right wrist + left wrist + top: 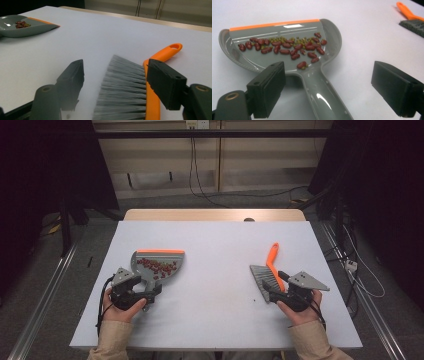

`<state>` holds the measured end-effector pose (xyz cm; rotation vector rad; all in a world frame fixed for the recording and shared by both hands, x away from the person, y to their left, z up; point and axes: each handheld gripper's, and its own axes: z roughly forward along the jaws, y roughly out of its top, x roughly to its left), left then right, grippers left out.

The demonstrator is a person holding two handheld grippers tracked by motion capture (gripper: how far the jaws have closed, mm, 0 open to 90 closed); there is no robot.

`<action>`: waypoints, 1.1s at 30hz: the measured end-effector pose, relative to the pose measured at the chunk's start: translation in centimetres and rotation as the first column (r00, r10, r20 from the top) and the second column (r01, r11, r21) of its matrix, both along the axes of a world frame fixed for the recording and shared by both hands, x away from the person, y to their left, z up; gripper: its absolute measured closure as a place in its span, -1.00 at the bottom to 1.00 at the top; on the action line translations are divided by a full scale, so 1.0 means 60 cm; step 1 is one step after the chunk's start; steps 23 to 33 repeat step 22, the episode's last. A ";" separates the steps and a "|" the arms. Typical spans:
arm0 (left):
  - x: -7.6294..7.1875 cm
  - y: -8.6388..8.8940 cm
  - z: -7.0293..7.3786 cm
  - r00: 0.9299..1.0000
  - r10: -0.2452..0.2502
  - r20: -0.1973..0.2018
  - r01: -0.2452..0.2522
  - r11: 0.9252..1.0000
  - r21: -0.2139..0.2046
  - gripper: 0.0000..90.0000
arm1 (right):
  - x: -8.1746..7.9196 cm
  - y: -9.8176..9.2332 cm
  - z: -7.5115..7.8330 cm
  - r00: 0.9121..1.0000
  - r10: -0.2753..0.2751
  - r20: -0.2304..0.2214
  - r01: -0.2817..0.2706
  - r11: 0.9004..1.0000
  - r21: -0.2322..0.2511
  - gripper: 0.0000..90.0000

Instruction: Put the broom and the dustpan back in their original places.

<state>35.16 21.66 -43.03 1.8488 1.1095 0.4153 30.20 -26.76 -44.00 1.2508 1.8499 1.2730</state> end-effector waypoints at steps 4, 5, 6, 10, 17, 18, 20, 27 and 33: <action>-0.001 0.006 0.001 1.000 -0.019 0.016 0.019 1.000 -0.013 -0.77 | -0.002 -0.010 -0.002 1.000 0.016 0.001 -0.016 1.000 0.019 -0.39; -0.002 0.007 0.002 1.000 -0.020 0.024 0.020 1.000 -0.012 -0.77 | -0.003 -0.012 -0.003 1.000 0.018 -0.001 -0.018 1.000 0.019 -0.40; -0.002 0.008 0.002 0.999 -0.022 0.027 0.023 1.000 -0.018 -0.77 | -0.004 -0.013 -0.003 1.000 0.016 -0.001 -0.016 1.000 0.009 -0.42; -0.004 0.009 0.001 0.999 -0.043 0.030 0.043 0.999 -0.023 -0.78 | -0.009 -0.018 -0.006 0.999 0.042 0.000 -0.042 0.999 0.001 -0.44; -0.011 0.017 -0.001 0.997 -0.065 0.041 0.066 0.997 -0.027 -0.80 | -0.022 -0.027 -0.015 0.997 0.077 -0.026 -0.077 0.997 0.006 -0.50; -0.011 0.019 -0.001 0.997 -0.065 0.044 0.066 0.997 -0.025 -0.80 | -0.024 -0.028 -0.016 0.997 0.078 -0.026 -0.078 0.997 0.007 -0.50; -0.011 0.019 -0.001 0.996 -0.069 0.052 0.071 0.997 -0.033 -0.80 | -0.025 -0.028 -0.017 0.996 0.086 -0.028 -0.086 0.996 0.006 -0.51; -0.010 0.020 -0.001 0.996 -0.070 0.054 0.072 0.997 -0.037 -0.81 | -0.025 -0.026 -0.017 0.995 0.096 -0.026 -0.096 0.995 0.006 -0.51; -0.010 0.020 -0.001 0.996 -0.070 0.054 0.072 0.997 -0.037 -0.81 | -0.025 -0.026 -0.017 0.995 0.096 -0.026 -0.096 0.995 0.006 -0.51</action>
